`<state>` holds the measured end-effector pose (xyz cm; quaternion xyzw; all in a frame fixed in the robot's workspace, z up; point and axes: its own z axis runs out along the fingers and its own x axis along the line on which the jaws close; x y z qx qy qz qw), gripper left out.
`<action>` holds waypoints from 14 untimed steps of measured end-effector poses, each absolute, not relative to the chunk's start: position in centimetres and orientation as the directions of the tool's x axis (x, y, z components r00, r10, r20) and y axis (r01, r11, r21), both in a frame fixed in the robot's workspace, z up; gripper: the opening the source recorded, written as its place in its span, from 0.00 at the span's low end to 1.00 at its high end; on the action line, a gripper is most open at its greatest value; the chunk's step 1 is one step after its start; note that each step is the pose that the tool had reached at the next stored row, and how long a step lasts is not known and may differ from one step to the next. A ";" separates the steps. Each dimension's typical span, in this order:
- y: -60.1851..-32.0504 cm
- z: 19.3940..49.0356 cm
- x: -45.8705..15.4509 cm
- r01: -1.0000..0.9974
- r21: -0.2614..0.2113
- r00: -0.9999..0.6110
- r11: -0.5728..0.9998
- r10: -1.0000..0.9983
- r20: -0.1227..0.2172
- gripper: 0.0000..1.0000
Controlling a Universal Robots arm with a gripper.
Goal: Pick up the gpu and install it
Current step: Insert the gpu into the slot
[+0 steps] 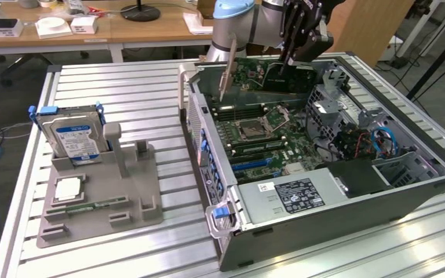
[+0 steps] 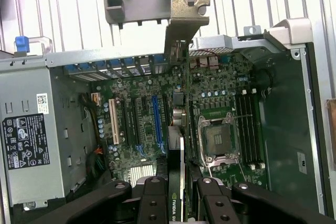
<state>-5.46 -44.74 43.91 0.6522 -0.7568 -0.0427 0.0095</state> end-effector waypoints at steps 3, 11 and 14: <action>-44.7 43.9 -5.5 -0.986 0.077 -0.149 0.145 -0.988 -0.041 0.26; -44.7 43.7 -5.4 -0.996 0.075 -0.041 0.037 -0.998 -0.041 0.26; -44.6 43.5 -5.5 -0.998 0.057 -0.021 0.018 -0.999 -0.042 0.26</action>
